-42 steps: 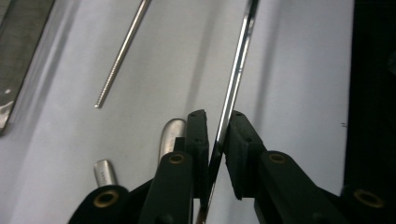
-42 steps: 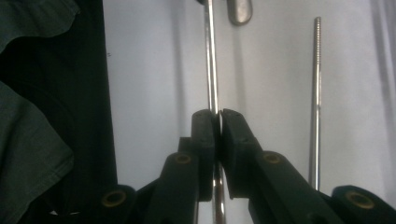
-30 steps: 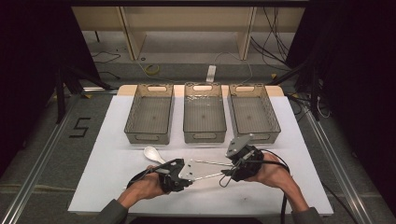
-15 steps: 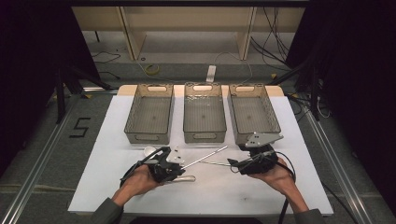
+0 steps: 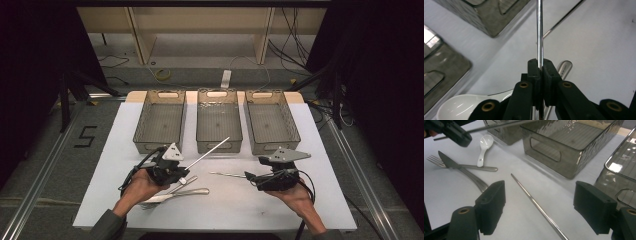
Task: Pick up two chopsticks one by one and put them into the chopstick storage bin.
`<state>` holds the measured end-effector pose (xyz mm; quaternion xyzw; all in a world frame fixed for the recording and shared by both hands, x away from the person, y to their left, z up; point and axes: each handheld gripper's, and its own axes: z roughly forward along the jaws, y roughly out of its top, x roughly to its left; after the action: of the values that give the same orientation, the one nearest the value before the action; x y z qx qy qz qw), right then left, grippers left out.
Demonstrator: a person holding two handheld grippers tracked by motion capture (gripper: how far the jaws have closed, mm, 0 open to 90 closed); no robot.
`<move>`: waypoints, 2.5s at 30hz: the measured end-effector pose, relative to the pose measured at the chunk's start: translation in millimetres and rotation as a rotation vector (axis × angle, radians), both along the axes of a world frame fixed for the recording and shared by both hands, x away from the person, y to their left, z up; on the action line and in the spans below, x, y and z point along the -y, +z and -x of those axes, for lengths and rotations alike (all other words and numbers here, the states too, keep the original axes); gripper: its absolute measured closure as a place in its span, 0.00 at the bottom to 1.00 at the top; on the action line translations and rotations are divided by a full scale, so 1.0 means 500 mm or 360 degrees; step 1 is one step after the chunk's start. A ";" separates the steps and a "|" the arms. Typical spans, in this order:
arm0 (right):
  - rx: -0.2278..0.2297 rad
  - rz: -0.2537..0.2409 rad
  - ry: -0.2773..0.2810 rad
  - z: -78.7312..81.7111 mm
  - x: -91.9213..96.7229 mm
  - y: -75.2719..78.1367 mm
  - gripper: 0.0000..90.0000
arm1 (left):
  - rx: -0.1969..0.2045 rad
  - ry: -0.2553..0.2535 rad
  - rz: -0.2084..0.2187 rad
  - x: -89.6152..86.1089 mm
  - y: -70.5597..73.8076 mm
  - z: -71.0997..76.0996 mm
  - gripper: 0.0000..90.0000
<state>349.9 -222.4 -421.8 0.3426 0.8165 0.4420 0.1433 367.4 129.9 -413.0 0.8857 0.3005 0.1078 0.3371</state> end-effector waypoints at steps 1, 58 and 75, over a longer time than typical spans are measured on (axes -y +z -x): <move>0.0002 -0.0003 -0.0001 0.001 0.000 -0.001 0.29 | 0.0002 0.0023 0.0010 -0.006 0.003 -0.003 0.95; -0.0017 0.0019 0.0045 0.047 0.019 -0.022 0.29 | -0.0065 0.0937 0.0186 -0.188 0.007 -0.309 0.94; 0.0013 0.0054 0.0041 0.041 0.025 -0.002 0.29 | -0.0111 0.0965 0.0285 -0.182 0.017 -0.286 0.44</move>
<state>329.2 -235.1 -422.9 0.3276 0.8277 0.4313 0.1467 510.3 220.9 -404.5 0.7257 0.5706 0.1459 0.3557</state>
